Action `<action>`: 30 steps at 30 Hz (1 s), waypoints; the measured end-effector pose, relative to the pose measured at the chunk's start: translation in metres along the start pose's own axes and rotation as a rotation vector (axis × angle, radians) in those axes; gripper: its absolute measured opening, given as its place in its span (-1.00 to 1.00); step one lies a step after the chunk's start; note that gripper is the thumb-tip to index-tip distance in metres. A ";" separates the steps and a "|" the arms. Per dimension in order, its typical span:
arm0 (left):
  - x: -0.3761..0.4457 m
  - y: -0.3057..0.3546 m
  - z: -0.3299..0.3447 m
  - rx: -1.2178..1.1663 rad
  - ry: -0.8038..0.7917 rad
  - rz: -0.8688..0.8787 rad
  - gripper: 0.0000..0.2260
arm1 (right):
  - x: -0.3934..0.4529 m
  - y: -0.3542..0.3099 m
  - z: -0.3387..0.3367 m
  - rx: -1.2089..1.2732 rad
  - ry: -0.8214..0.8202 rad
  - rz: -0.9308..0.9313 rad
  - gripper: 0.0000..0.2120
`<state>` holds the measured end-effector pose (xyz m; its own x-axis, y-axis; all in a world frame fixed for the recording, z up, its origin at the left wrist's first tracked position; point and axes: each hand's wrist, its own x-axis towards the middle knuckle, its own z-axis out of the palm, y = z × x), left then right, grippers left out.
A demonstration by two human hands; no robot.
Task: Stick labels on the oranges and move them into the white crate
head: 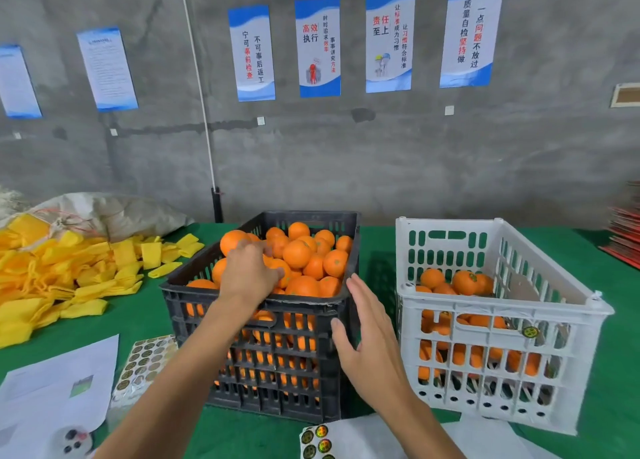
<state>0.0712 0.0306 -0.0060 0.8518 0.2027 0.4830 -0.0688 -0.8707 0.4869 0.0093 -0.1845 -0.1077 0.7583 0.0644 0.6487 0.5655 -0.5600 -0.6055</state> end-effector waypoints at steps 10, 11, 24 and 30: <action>-0.118 0.066 0.039 -0.898 0.314 0.406 -0.90 | -0.009 -0.019 -0.011 0.007 0.131 -0.205 -0.25; -0.129 0.061 0.047 -0.935 0.248 0.391 -0.88 | -0.020 -0.012 -0.013 -0.003 0.116 -0.204 -0.25; -0.231 -0.036 0.138 -0.802 -0.529 0.084 -0.51 | -0.137 0.060 -0.009 -0.098 -0.448 0.245 -0.29; -0.247 -0.039 0.144 -0.865 -0.407 -0.092 -0.51 | -0.157 0.065 -0.017 -0.130 -0.662 0.172 -0.21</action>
<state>-0.0616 -0.0499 -0.2498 0.9768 -0.0592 0.2057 -0.2134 -0.1943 0.9574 -0.0788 -0.2451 -0.2406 0.8951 0.4332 0.1059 0.4077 -0.6988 -0.5878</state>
